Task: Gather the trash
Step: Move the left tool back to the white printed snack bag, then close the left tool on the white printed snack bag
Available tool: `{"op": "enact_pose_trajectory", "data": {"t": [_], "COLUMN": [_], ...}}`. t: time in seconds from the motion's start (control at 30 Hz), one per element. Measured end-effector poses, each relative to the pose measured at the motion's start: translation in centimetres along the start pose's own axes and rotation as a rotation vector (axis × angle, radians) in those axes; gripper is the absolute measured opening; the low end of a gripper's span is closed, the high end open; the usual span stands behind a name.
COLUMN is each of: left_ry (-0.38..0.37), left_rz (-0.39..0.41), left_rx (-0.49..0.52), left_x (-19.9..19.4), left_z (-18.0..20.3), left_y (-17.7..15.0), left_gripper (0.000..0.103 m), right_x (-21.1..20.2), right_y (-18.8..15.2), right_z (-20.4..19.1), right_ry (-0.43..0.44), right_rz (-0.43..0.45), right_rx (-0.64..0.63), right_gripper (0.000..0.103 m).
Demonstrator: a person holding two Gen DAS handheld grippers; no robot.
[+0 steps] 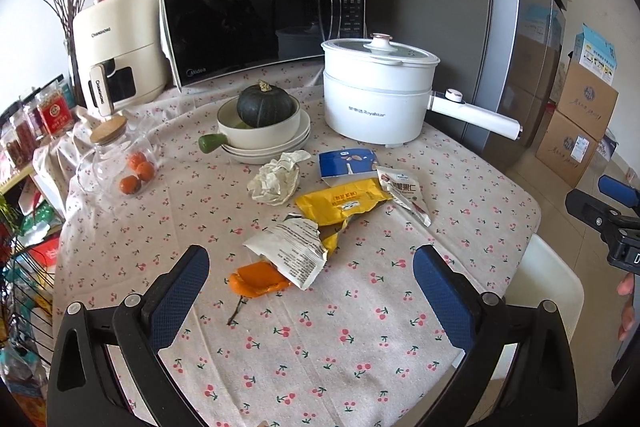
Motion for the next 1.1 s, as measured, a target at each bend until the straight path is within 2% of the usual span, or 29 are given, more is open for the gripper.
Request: {"op": "enact_pose_trajectory", "data": {"t": [0.17,0.33,0.5,0.67,0.87,1.0,1.1], "left_ry": [-0.057,-0.068,-0.12,-0.165,-0.172,-0.085,-0.053], "left_rz": [-0.07,-0.154,-0.21,-0.257,-0.319,-0.355,-0.402], "left_rx": [-0.072,-0.105,-0.153,-0.2,-0.278,-0.196,-0.214], "left_x": [2.8,6.4,9.9,12.8,15.7,17.6,18.7], "left_z": [-3.6,-6.2,-6.7,-6.2,-4.7,-3.1,-3.2], "left_y": [-0.9,-2.2,-3.1,-2.7,-1.3,-1.0,-2.0], "left_gripper": [0.103,0.103,0.102,0.097,0.097,0.097,0.097], "right_x": [2.6,5.2,7.3,8.9,10.1,10.6,10.7], "right_y": [-0.2,-0.6,-0.9,-1.2,-1.2,-1.1,-1.1], "right_z": [-2.1,-4.0,-5.0,-5.1,-4.0,-2.8,-2.3], "right_ry": [0.0,0.002,0.004,0.006,-0.036,-0.048,-0.049], "right_rz": [-0.03,-0.07,-0.107,-0.142,-0.154,-0.165,-0.169], "right_rx": [-0.013,-0.02,-0.014,0.01,-0.021,-0.005,0.003], "right_gripper": [0.102,0.102,0.102,0.102,0.102,0.102,0.102]}}
Point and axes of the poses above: each gripper's, at about its wrist camera, not at the fingertips, and x roughly the way its jaws point, z to its right, y to its top, the point moved 6 cm from there along x, roughly the way its jaws point, and after that the axes turned 10 degrees about x, right-handed, at the moved point
